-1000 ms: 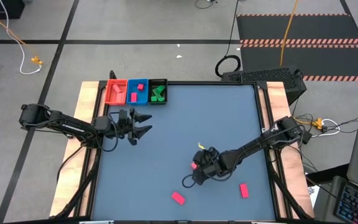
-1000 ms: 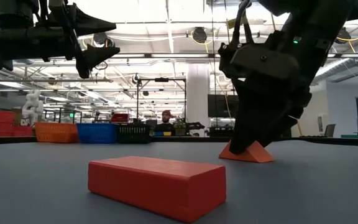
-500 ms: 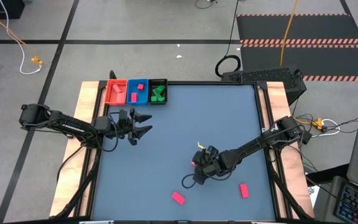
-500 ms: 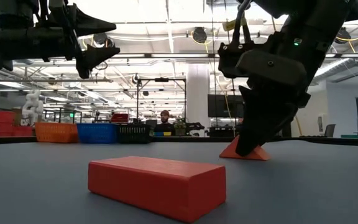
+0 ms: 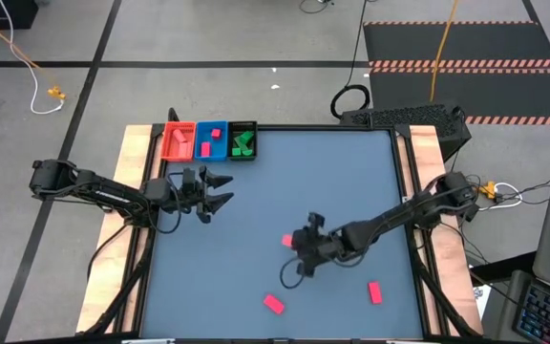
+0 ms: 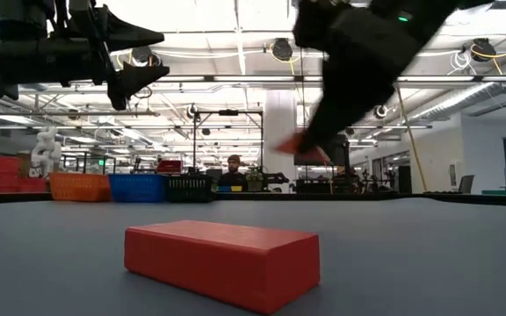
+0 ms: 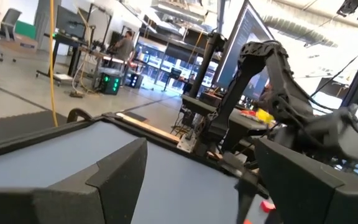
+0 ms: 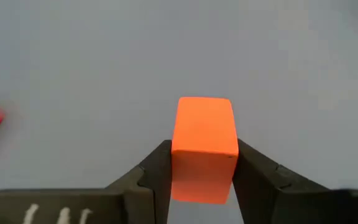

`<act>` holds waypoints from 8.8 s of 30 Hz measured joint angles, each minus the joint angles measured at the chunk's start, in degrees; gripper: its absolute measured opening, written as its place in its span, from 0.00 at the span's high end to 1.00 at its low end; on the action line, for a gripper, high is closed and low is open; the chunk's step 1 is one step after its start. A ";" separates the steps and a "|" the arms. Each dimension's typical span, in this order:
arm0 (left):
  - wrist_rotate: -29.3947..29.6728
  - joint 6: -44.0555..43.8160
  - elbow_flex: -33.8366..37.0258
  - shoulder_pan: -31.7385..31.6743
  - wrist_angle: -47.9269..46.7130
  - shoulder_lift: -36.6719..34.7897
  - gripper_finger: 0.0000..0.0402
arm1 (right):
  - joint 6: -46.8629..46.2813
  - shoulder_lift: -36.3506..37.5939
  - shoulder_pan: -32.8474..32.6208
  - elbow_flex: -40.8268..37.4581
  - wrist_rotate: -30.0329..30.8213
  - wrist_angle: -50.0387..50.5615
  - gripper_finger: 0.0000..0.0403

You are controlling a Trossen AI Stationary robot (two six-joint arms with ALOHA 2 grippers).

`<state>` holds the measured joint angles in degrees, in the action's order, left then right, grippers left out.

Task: Sort & place blocks by color
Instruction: Put the orange block into the orange bin, then put the red block into the blue bin

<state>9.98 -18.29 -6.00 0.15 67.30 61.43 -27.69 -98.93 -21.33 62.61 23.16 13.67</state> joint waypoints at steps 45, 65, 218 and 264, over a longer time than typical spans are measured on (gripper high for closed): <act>5.60 21.11 -17.01 9.72 -23.09 12.65 0.25 | 41.32 0.35 21.88 -12.79 -26.06 -53.67 0.70; 6.78 22.07 -17.90 8.93 -20.34 16.40 0.25 | 40.55 0.36 21.86 -12.74 -26.39 -55.45 0.70; 23.98 -9.46 -17.86 -47.48 -79.00 1.68 0.99 | 36.16 9.70 22.00 -12.74 -17.21 -45.15 0.39; 26.69 -13.16 -18.86 -41.94 -74.89 4.61 0.99 | 40.38 9.70 22.02 -12.74 -17.23 -49.45 0.39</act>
<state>36.67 -31.45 -24.86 -41.79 -7.59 66.04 12.69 -89.23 0.69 49.87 5.93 -35.79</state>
